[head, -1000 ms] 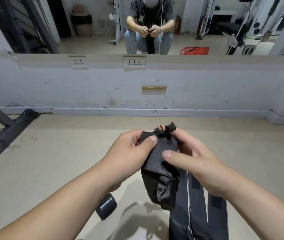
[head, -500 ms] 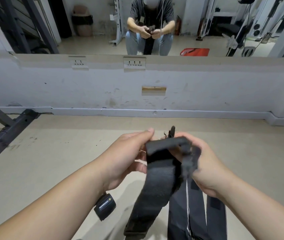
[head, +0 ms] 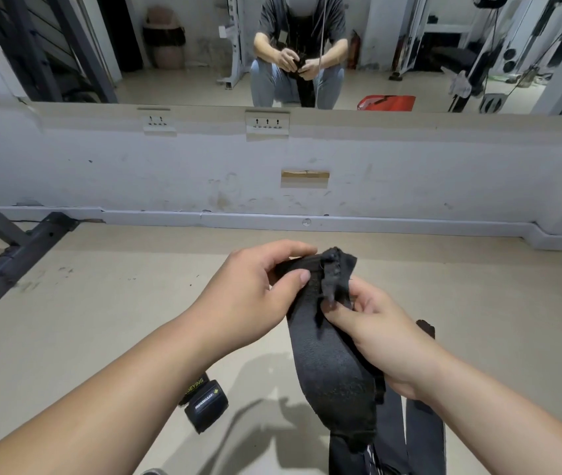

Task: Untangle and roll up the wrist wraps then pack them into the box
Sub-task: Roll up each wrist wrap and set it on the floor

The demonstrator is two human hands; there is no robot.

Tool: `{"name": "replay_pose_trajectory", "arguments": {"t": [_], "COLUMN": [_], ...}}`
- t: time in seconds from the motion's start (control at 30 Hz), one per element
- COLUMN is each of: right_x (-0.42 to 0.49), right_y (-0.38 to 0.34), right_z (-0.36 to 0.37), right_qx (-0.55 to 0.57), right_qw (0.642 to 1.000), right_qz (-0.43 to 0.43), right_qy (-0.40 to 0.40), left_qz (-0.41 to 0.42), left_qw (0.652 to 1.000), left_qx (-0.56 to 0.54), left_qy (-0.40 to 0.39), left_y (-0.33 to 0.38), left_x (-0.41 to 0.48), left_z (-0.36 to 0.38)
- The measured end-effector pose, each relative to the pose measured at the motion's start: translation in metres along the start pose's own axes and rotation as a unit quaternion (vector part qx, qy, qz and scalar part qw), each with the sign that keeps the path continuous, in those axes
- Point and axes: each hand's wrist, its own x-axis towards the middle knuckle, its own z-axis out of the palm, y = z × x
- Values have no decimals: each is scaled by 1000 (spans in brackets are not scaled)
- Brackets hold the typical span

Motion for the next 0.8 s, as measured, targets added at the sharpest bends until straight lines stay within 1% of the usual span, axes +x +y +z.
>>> {"name": "replay_pose_trajectory", "arguments": {"t": [0.17, 0.27, 0.37, 0.47, 0.53, 0.67, 0.73, 0.8], "right_x": [1, 2, 2, 2, 3, 2, 1, 2], "right_y": [1, 2, 2, 2, 1, -1, -1, 1], "right_z": [1, 2, 1, 0, -1, -2, -2, -3], "right_qx": [13, 18, 42, 39, 24, -3, -32, -46], "right_qw": [999, 999, 999, 999, 999, 1000, 999, 999], "right_qz": [28, 30, 27, 27, 22, 6, -3, -7], "right_qy": [-13, -20, -12, -4, 4, -8, -3, 15], "left_qz": [45, 28, 28, 70, 90, 119, 103, 51], "left_qw": [997, 994, 993, 990, 989, 984, 987, 995], "left_qx": [47, 89, 101, 100, 97, 118, 113, 78], "left_qy": [29, 47, 50, 68, 61, 62, 53, 34], "left_y": [1, 5, 7, 3, -1, -2, -1, 5], "left_x": [4, 5, 6, 8, 8, 9, 8, 5], "left_z": [3, 5, 7, 10, 14, 17, 15, 15]}}
